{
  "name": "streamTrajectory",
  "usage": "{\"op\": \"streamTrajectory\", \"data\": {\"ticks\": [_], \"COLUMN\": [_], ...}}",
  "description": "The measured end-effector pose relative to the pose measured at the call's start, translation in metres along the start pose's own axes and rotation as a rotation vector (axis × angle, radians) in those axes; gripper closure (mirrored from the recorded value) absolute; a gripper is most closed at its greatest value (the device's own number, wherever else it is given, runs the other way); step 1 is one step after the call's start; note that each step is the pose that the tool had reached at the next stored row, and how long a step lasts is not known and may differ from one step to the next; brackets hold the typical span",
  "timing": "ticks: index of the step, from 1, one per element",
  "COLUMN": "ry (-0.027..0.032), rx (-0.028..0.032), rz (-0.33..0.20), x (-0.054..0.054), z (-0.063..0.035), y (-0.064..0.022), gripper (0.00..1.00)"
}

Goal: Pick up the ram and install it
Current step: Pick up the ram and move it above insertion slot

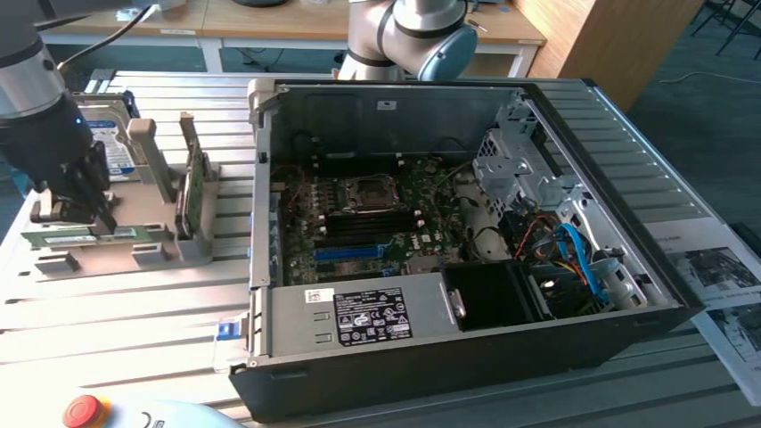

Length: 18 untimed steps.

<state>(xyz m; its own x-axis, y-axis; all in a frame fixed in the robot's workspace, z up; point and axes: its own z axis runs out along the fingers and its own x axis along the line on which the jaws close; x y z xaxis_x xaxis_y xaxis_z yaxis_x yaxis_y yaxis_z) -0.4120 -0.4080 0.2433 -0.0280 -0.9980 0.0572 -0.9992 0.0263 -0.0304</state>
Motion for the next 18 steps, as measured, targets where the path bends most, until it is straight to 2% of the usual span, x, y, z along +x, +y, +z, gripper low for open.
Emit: {"op": "streamTrajectory", "data": {"ticks": [18], "ry": [0.0001], "rx": [-0.0001], "rz": [0.0], "x": [0.003], "z": [-0.0437], "y": [-0.0013], "gripper": [0.88]}}
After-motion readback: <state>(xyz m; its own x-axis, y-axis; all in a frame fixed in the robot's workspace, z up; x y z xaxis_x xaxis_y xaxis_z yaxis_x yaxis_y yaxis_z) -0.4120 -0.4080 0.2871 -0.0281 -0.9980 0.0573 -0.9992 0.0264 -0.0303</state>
